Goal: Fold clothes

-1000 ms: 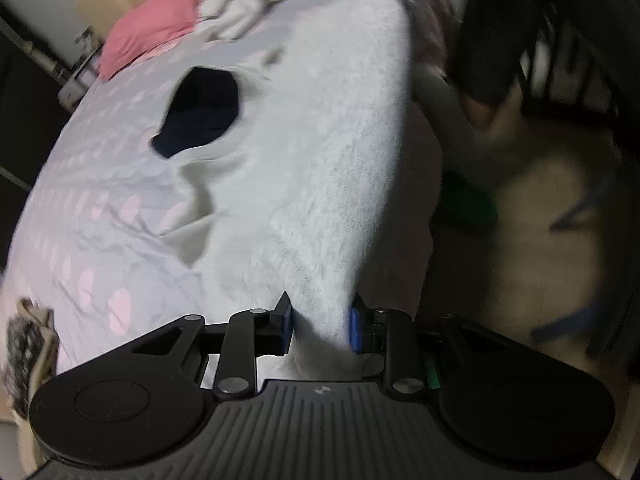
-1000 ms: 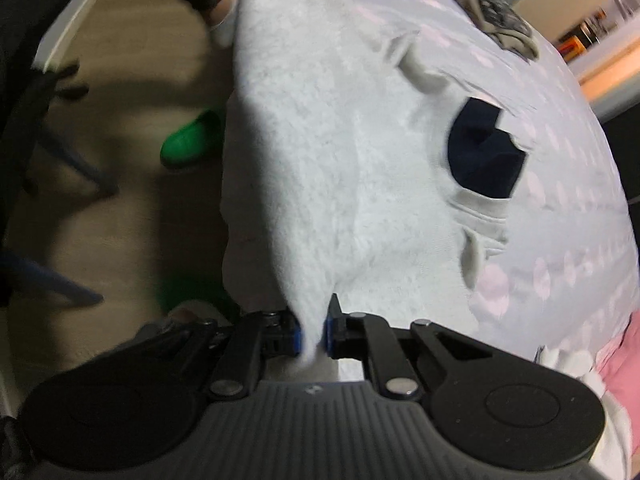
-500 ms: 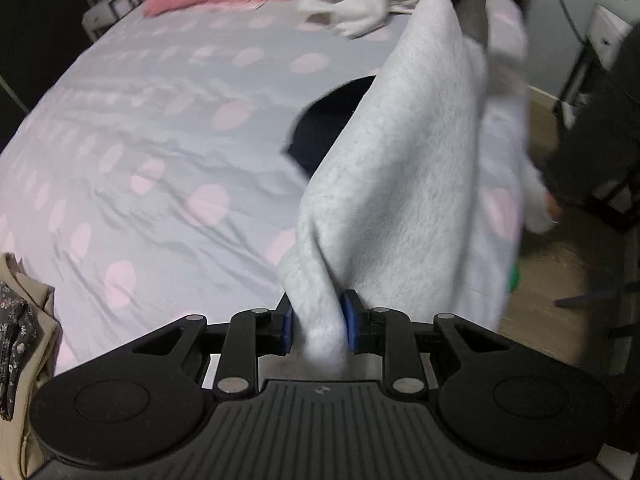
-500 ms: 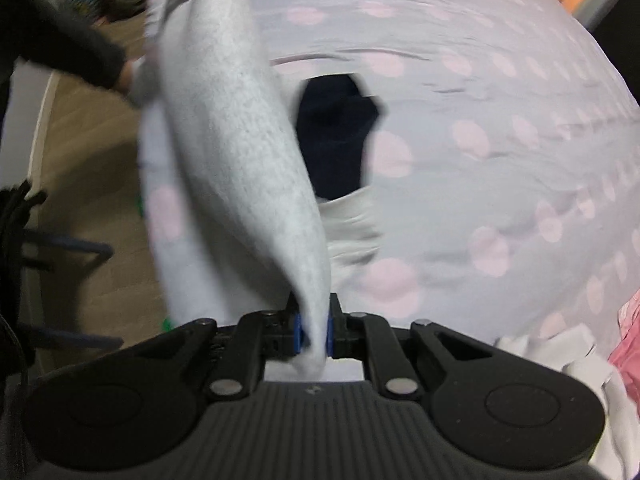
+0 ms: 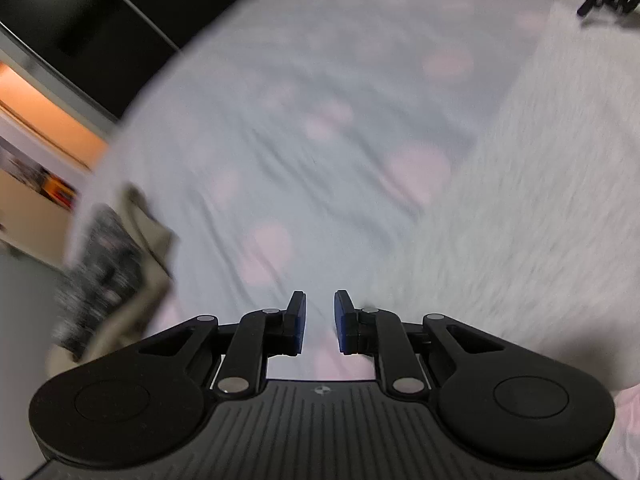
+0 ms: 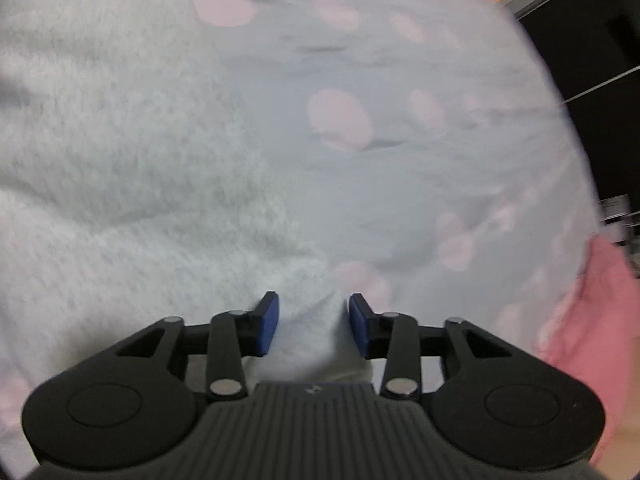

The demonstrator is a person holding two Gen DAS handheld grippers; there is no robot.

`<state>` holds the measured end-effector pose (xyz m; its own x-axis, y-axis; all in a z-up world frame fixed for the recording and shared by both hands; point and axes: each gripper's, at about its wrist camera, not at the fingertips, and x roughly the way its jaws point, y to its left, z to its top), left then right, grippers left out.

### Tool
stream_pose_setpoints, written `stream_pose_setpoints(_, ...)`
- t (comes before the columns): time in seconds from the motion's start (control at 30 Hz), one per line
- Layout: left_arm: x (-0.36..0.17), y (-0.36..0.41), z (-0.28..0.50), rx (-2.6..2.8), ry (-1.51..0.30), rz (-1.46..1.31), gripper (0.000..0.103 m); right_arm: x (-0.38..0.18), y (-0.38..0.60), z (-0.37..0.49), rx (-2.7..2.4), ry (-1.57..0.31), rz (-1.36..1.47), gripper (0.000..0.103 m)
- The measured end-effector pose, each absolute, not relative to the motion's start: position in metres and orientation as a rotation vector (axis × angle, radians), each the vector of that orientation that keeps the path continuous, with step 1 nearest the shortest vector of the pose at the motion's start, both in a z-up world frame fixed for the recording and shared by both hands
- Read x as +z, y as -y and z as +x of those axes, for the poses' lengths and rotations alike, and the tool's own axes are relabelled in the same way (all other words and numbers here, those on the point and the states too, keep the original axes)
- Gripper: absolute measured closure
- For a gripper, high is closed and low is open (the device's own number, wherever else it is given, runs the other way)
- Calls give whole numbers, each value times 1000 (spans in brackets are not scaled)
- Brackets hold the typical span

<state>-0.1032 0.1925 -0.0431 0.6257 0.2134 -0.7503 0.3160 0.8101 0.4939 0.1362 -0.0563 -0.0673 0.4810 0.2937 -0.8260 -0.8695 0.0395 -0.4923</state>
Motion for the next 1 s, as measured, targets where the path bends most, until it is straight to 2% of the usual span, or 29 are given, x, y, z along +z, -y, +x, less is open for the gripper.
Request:
stream_pose_setpoints(0.03,-36,-181,-114,-107,-871,649,82,-61,65,131,962,-558,-1185,52)
stream_pose_setpoints(0.1,-23,-157,-136,-198,-799,650,64,-48,82,114,964,-485,-1115,51)
stream_pose_setpoints(0.17,-20,-128,-157,-308,-755,641,55,-41,93,91,1037,-462,-1048,51)
stream_pose_setpoints(0.27,-39,-92,-170,-412,-771,662,55,-43,96,51,1140,-483,-1027,51)
stream_pose_setpoints(0.33,-63,-83,-169,-425,-826,683,64,-53,93,30,1206,-496,-1035,51)
stream_pose_setpoints(0.47,-107,-117,-165,-415,-926,491,65,-86,119,52,1189,-678,-944,52)
stream_pose_setpoints(0.53,-105,-123,-168,-397,-907,449,65,-110,146,66,1110,-733,-993,52)
stream_pose_setpoints(0.63,-100,-116,-172,-360,-899,507,65,-107,167,73,1017,-739,-1015,52)
stream_pose_setpoints(0.8,-82,-92,-198,-261,-820,639,63,-92,180,75,990,-724,-953,52)
stream_pose_setpoints(1.0,-82,-86,-216,-261,-767,652,60,-59,167,67,1019,-640,-867,50)
